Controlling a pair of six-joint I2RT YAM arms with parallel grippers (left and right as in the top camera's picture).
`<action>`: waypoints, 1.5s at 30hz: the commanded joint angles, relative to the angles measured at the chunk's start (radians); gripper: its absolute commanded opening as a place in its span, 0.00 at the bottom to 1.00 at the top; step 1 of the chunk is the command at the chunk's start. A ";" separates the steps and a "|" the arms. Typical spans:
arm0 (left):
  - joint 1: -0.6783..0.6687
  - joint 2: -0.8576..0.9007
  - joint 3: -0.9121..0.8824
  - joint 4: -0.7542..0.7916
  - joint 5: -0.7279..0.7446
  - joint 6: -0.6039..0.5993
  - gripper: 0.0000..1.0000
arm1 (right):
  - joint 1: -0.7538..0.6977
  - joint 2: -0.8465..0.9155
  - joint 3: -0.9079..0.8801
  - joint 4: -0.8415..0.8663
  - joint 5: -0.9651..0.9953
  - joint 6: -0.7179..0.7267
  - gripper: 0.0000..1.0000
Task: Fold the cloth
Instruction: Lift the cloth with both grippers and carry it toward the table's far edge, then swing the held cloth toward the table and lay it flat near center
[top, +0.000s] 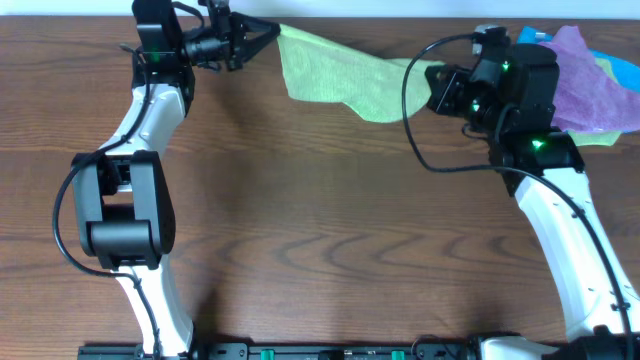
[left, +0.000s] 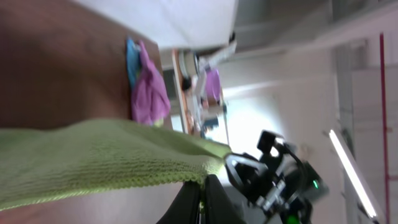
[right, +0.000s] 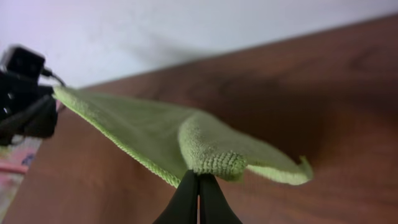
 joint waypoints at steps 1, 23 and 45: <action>-0.025 0.006 0.004 -0.005 0.158 0.048 0.06 | 0.025 -0.009 0.019 -0.065 -0.040 -0.047 0.02; -0.044 -0.377 -0.482 0.086 0.098 0.107 0.06 | 0.062 -0.033 0.019 -0.277 0.015 -0.091 0.02; -0.215 -0.637 -0.483 -1.079 -0.791 1.039 0.06 | 0.187 -0.054 0.019 -0.540 0.066 -0.118 0.02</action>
